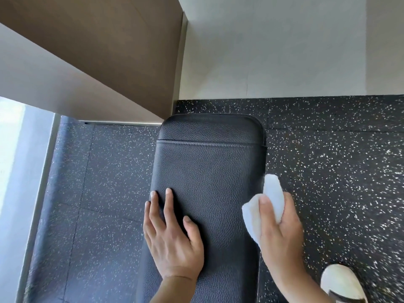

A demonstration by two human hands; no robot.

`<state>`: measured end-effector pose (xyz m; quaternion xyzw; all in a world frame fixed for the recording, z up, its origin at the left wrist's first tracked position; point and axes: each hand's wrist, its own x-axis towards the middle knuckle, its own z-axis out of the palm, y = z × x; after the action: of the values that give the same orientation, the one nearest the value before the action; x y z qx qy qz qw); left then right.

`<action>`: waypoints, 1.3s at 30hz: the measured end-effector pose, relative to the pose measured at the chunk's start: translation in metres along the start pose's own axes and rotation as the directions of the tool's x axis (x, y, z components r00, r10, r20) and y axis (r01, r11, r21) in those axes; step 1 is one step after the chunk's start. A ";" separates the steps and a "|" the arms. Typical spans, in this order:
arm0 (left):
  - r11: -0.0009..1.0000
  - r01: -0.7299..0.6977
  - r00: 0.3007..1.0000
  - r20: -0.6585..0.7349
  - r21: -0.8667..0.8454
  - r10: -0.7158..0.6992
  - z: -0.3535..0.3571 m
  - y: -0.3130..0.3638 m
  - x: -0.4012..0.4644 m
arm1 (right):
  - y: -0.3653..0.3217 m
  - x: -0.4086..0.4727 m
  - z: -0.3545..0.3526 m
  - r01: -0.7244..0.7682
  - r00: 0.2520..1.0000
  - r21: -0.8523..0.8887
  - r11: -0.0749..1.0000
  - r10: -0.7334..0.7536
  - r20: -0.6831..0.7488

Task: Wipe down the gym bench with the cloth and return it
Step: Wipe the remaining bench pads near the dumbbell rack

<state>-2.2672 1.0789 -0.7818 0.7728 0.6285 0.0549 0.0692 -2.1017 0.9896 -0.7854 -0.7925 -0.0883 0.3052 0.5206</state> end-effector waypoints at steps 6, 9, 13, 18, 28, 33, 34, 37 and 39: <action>1.000 -0.008 1.000 -0.018 0.002 0.008 0.002 -0.001 0.001 | -0.038 0.094 0.023 0.018 0.996 0.076 0.997 -0.011 -0.088; 1.000 -0.015 1.000 -0.024 0.000 0.015 0.001 0.000 0.000 | -0.046 0.125 0.027 0.043 0.995 0.069 0.997 -0.037 -0.090; 1.000 -0.012 1.000 -0.029 -0.015 0.012 0.001 0.000 -0.001 | -0.031 0.088 0.018 0.083 0.994 0.078 0.993 -0.078 -0.072; 0.999 -0.018 0.999 -0.033 -0.037 0.017 0.000 0.001 -0.002 | 0.019 -0.024 0.001 0.046 0.999 0.040 0.998 -0.045 -0.027; 0.995 -0.002 0.999 -0.047 -0.102 -0.002 0.002 -0.002 -0.005 | 0.018 -0.028 0.004 -0.041 0.997 0.156 0.987 0.050 -0.053; 0.984 0.010 1.000 -0.013 -0.180 -0.013 0.001 -0.005 -0.008 | 0.009 0.008 0.008 0.015 0.998 0.119 0.993 -0.007 -0.070; 0.982 0.005 1.000 0.000 -0.189 -0.005 -0.001 -0.007 -0.010 | 0.017 -0.012 0.005 0.025 0.997 0.117 0.993 -0.016 -0.072; 0.980 -0.082 0.996 0.005 -0.179 0.085 -0.008 -0.021 -0.042 | 0.054 -0.095 -0.008 0.021 0.999 0.134 0.991 -0.015 -0.049; 0.976 -0.146 0.988 0.027 -0.161 0.152 -0.014 -0.047 -0.089 | 0.082 -0.155 -0.016 -0.021 0.999 0.110 0.994 0.025 -0.036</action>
<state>-2.3332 1.0016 -0.7758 0.8107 0.5610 0.0946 0.1383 -2.2311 0.8699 -0.7920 -0.7693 -0.0527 0.3009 0.5611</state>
